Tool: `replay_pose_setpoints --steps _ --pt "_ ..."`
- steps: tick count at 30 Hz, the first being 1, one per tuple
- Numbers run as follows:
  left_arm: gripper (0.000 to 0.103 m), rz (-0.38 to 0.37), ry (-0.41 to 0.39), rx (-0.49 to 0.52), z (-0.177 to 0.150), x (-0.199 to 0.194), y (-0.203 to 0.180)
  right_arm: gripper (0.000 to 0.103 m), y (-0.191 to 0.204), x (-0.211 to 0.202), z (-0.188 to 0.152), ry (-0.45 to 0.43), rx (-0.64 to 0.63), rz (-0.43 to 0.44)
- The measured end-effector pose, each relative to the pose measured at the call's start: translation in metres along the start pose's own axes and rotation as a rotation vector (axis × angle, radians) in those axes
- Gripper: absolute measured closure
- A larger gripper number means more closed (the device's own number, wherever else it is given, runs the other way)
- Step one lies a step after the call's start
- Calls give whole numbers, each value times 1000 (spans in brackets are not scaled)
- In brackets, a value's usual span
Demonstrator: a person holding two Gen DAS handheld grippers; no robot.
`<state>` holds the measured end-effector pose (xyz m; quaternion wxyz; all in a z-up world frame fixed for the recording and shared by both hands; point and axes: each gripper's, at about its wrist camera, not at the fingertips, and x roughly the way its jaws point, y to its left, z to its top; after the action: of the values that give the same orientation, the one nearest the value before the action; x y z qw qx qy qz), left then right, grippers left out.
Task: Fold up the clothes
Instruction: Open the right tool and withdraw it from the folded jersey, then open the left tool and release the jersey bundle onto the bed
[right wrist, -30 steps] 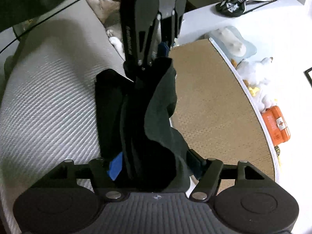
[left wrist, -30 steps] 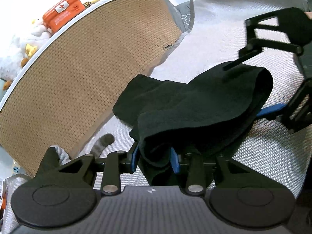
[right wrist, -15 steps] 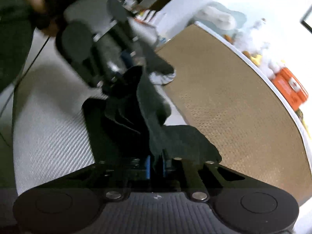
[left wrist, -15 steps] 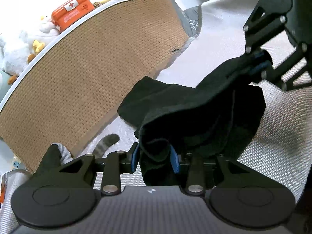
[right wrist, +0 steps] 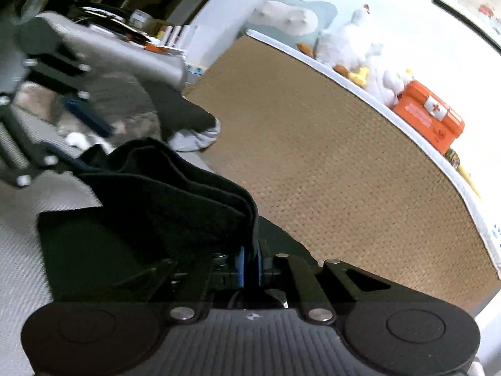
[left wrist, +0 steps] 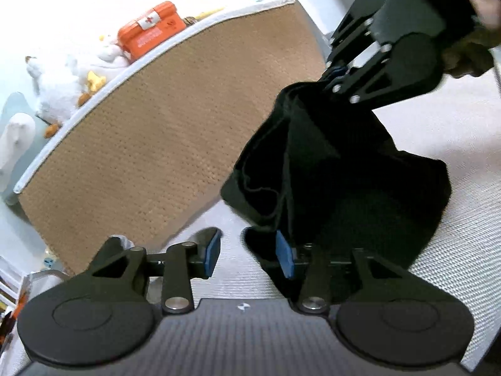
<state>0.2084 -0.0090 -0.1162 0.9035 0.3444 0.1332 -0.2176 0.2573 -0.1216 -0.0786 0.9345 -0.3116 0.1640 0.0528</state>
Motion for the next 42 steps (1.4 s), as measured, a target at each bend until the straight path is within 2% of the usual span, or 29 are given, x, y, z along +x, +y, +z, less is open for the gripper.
replay_pose_setpoints --steps 6,13,15,16,19,21,26,32,42 --pt "53 -13 -5 14 0 1 -4 95 -30 41 2 61 117 19" --pt "52 -42 38 10 -3 10 -4 91 -47 80 0 135 230 16" --pt "52 -49 44 9 -3 12 -3 83 -52 91 0 156 262 16" --pt "52 -54 47 6 -3 14 -3 74 -54 94 0 158 277 9" --pt "51 -63 61 5 -6 17 -5 67 -62 95 -1 148 318 -22" --pt "51 -71 69 7 -7 19 -6 67 -67 92 -2 134 346 -19" --pt "51 -78 70 -2 -7 19 -5 56 -78 81 -5 101 377 -17" --pt "49 -85 72 5 -8 16 -6 56 -78 72 -7 106 406 -7" --pt "43 -97 58 -25 -5 17 2 55 -53 56 -22 105 447 53"
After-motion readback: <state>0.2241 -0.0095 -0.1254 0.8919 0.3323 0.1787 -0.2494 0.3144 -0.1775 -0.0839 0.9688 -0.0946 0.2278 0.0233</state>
